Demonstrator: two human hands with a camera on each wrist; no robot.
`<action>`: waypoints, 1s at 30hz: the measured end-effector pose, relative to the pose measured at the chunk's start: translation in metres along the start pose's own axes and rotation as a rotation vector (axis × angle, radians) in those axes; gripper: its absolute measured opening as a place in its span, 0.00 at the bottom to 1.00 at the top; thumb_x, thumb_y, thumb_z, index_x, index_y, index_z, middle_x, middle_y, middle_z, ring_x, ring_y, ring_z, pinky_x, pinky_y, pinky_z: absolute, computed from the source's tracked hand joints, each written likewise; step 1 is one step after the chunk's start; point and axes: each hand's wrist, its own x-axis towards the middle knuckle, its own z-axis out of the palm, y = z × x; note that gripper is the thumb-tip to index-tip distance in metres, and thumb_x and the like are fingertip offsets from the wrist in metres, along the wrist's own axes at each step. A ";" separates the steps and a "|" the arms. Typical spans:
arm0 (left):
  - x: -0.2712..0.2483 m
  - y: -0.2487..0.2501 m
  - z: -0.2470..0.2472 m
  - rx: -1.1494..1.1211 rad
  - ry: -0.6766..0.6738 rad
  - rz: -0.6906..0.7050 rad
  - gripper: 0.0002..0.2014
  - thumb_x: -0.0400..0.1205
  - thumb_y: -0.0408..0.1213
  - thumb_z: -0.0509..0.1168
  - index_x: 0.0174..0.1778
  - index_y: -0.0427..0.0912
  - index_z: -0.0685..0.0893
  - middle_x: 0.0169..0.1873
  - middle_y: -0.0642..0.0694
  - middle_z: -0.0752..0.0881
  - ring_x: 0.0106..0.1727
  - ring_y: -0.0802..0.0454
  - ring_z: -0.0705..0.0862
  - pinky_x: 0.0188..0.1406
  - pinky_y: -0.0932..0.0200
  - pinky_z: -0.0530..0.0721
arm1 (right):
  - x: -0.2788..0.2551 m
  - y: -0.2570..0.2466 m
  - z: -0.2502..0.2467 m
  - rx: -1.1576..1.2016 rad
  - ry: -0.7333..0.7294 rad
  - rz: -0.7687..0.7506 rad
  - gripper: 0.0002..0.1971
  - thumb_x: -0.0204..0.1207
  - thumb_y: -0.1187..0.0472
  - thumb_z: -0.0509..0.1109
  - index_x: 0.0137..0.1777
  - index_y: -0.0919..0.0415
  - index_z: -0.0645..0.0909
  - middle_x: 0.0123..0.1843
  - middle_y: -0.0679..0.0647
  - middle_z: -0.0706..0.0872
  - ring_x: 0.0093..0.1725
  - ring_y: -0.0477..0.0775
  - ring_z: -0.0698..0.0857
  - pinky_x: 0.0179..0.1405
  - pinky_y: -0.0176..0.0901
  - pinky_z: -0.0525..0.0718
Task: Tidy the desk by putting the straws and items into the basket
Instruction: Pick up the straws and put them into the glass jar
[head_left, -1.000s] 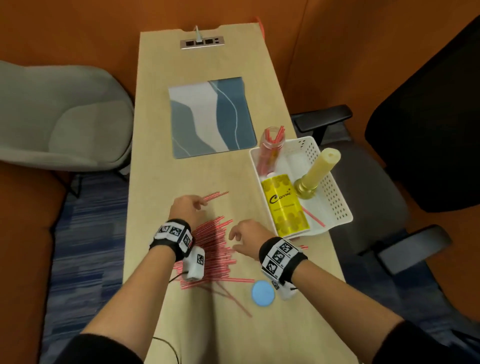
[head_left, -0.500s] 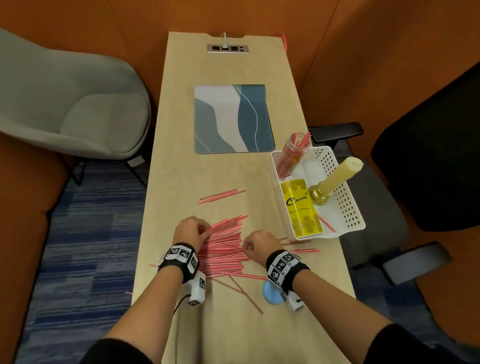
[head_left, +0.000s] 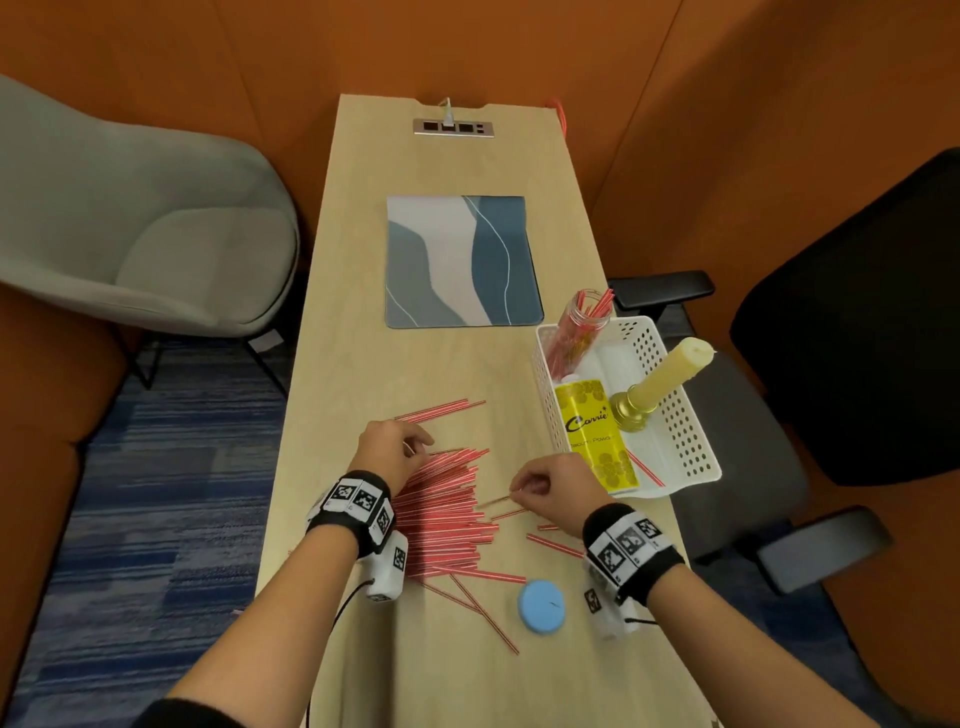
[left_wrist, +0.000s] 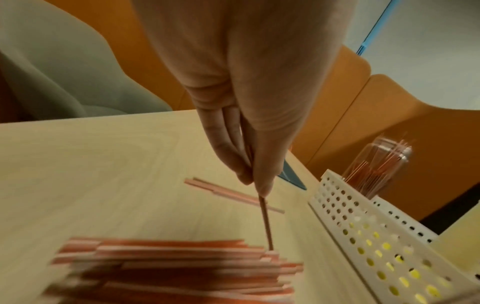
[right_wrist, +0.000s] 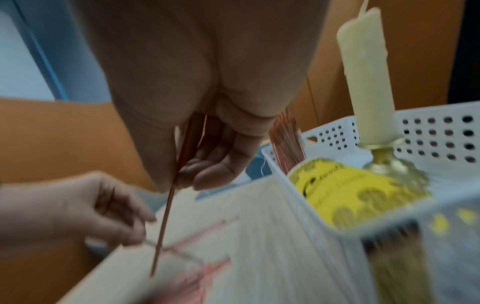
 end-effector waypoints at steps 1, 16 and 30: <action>0.003 0.007 -0.002 -0.010 -0.002 0.012 0.10 0.73 0.28 0.76 0.41 0.49 0.92 0.33 0.55 0.88 0.34 0.62 0.85 0.49 0.61 0.88 | -0.001 -0.007 -0.014 0.024 0.022 -0.021 0.02 0.71 0.64 0.79 0.42 0.58 0.91 0.34 0.44 0.88 0.34 0.33 0.84 0.39 0.24 0.79; 0.050 0.198 -0.102 -0.372 0.244 0.416 0.08 0.73 0.30 0.79 0.46 0.39 0.91 0.35 0.48 0.91 0.38 0.56 0.90 0.44 0.66 0.88 | 0.044 -0.067 -0.231 0.114 0.854 -0.236 0.14 0.86 0.53 0.63 0.43 0.57 0.86 0.33 0.44 0.83 0.33 0.41 0.80 0.36 0.31 0.75; 0.131 0.273 -0.070 -0.136 0.128 0.542 0.09 0.74 0.31 0.78 0.47 0.46 0.91 0.35 0.52 0.91 0.38 0.60 0.89 0.47 0.62 0.89 | 0.055 0.003 -0.172 0.168 0.567 0.078 0.06 0.82 0.52 0.68 0.44 0.49 0.83 0.27 0.46 0.80 0.28 0.43 0.78 0.32 0.30 0.73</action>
